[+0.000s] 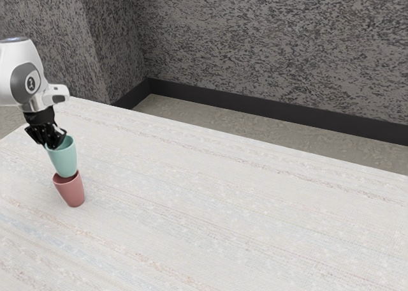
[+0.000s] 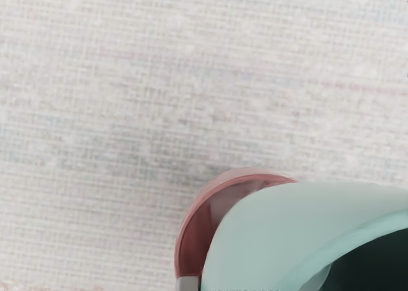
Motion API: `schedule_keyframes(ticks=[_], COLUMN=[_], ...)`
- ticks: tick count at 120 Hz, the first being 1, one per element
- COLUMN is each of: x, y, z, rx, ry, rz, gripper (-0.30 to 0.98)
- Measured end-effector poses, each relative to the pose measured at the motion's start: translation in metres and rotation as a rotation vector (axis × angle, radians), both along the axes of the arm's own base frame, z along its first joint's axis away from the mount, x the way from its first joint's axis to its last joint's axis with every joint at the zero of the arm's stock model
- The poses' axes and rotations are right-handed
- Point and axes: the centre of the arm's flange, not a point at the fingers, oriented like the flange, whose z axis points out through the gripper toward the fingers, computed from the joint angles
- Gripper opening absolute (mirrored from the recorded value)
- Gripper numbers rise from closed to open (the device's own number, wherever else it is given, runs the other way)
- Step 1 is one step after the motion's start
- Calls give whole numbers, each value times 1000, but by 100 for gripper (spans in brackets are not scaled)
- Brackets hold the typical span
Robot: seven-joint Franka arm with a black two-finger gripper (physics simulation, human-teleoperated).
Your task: Place the right cup onto the left cup
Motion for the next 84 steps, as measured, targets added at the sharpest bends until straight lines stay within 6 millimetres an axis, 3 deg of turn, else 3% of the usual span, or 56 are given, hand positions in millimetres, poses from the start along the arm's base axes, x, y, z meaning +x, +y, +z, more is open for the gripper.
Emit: schedule_keyframes(ticks=[31, 56, 66, 75, 84], x=[-6, -3, 20, 46, 58], y=[2, -1, -11, -46, -84], z=[-6, -4, 39, 81, 114], rx=[-12, -16, 10, 19, 6], ry=[23, 23, -31, -64, -73], rz=[8, -5, -43, -114, -172], gripper=[-9, 35, 46, 53, 57])
